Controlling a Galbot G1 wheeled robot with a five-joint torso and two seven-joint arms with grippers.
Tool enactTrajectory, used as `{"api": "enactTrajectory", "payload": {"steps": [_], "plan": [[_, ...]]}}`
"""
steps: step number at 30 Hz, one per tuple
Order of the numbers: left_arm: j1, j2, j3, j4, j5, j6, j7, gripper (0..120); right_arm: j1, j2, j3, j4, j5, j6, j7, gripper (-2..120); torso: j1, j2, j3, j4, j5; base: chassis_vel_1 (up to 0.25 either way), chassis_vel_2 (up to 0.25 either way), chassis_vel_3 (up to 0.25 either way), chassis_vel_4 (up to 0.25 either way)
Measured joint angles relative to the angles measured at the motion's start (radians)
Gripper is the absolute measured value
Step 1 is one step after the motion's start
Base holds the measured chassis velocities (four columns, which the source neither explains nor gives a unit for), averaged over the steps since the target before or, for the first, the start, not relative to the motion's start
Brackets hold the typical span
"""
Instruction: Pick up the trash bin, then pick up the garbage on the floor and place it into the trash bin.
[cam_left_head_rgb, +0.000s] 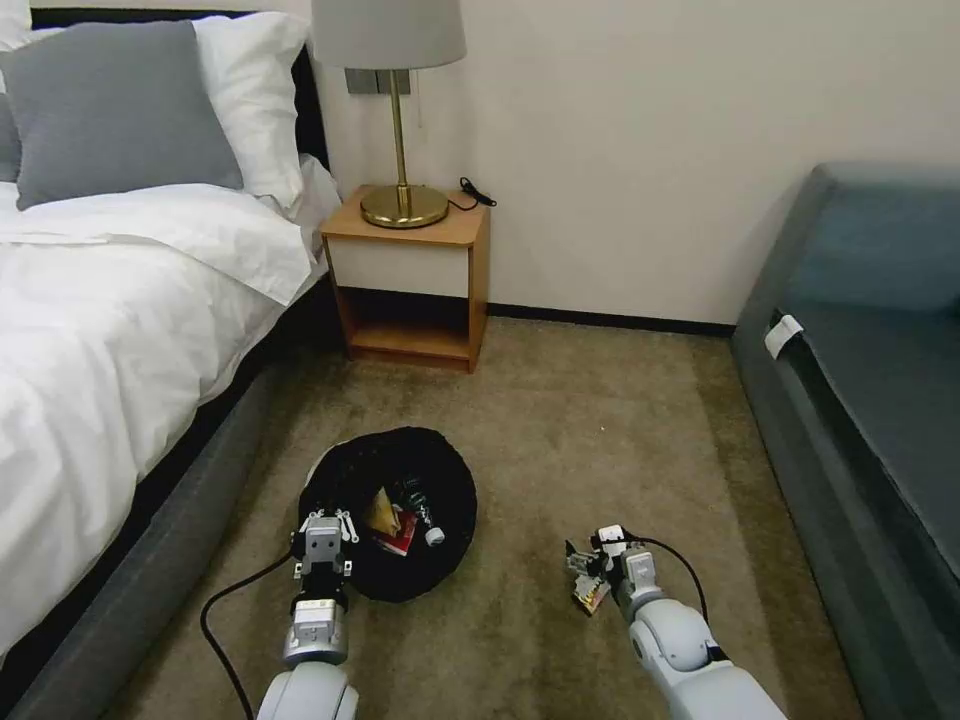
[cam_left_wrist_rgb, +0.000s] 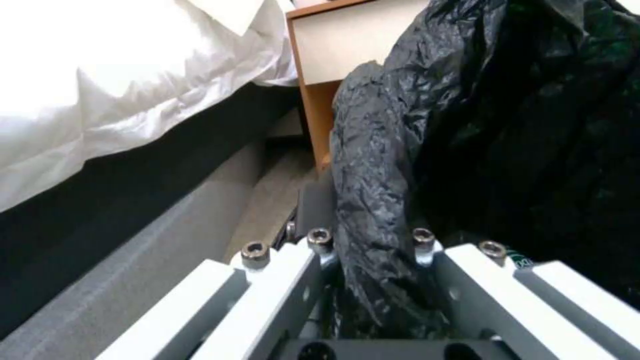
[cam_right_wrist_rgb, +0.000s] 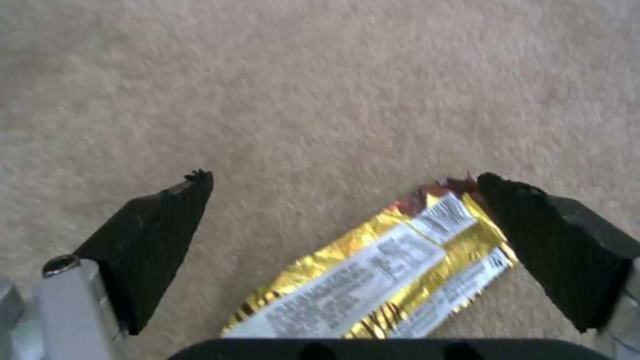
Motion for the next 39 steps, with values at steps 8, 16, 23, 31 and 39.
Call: {"api": "enactTrajectory", "payload": {"steps": [8,16,23,31,39], "plan": [[0.0,0.0,0.0,0.005,0.0,0.0,0.005,4,0.004,-0.003,0.006,-0.028,-0.001,-0.018,0.0,100,0.0,0.0,0.0,0.0,0.0,0.0,0.0,0.0,0.0],[0.003,0.001,-0.001,0.009,0.002,0.0,0.009,4,0.011,0.001,0.01,-0.066,-0.005,-0.016,-0.003,100,0.0,0.0,0.0,0.0,0.0,0.0,0.0,0.0,0.0],[0.005,-0.002,0.005,0.014,0.006,-0.003,0.01,4,0.027,0.008,0.012,-0.124,-0.008,0.006,-0.006,100,0.0,0.0,0.0,0.0,0.0,0.0,0.0,0.0,0.0],[0.007,-0.004,0.009,0.019,0.007,-0.003,0.012,4,0.038,0.009,0.012,-0.18,-0.017,0.035,-0.018,100,0.0,0.0,0.0,-0.0001,0.0001,0.0,0.0,0.0,0.0],[-0.001,-0.01,0.012,0.028,0.009,-0.001,0.013,4,0.052,0.009,0.008,-0.204,-0.018,0.044,-0.038,100,0.0,0.0,0.0,0.0,0.0,0.0,0.0,0.0,0.0]]}}
